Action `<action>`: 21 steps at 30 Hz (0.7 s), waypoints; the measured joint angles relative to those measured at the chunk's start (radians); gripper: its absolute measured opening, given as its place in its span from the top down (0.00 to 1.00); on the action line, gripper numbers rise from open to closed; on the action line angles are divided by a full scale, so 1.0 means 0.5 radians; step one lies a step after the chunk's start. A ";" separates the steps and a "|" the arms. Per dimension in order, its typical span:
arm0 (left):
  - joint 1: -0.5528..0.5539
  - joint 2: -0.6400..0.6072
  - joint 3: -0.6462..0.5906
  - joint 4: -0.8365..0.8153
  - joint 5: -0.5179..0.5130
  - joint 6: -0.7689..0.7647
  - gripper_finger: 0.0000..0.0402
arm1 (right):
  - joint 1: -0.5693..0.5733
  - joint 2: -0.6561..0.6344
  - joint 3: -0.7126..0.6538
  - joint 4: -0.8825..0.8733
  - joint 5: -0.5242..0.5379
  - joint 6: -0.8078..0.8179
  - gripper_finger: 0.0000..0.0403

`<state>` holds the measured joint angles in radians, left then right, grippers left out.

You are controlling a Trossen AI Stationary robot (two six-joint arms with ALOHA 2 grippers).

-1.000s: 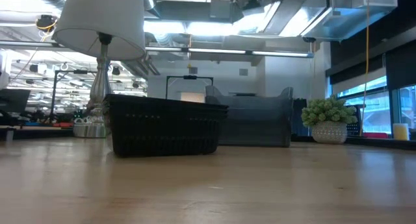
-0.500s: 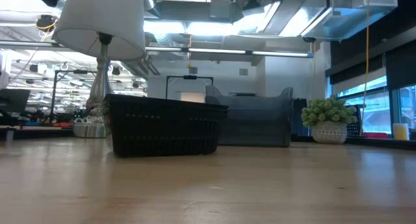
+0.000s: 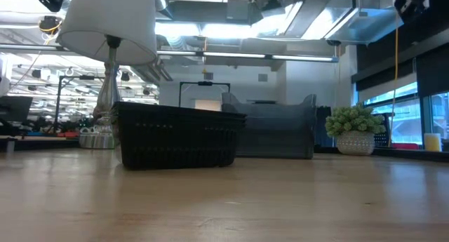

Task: Stack baskets by color
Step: Return to Home Position

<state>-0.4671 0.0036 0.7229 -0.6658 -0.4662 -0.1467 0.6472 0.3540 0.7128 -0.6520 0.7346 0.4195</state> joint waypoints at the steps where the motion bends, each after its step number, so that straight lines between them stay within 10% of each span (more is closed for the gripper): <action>1: 0.000 0.000 -0.004 0.023 0.025 -0.001 1.00 | 0.000 -0.041 -0.032 0.017 -0.064 -0.041 1.00; 9: 0.000 0.000 -0.037 0.076 0.179 0.025 1.00 | -0.001 -0.429 -0.324 0.344 -0.574 -0.508 1.00; 21: 0.000 -0.001 -0.327 0.482 0.275 0.258 1.00 | -0.002 -0.703 -0.660 0.604 -0.741 -0.698 1.00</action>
<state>-0.4672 0.0033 0.5595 -0.4246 -0.3287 -0.0177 0.6464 0.0027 0.3829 -0.3500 0.3644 0.0706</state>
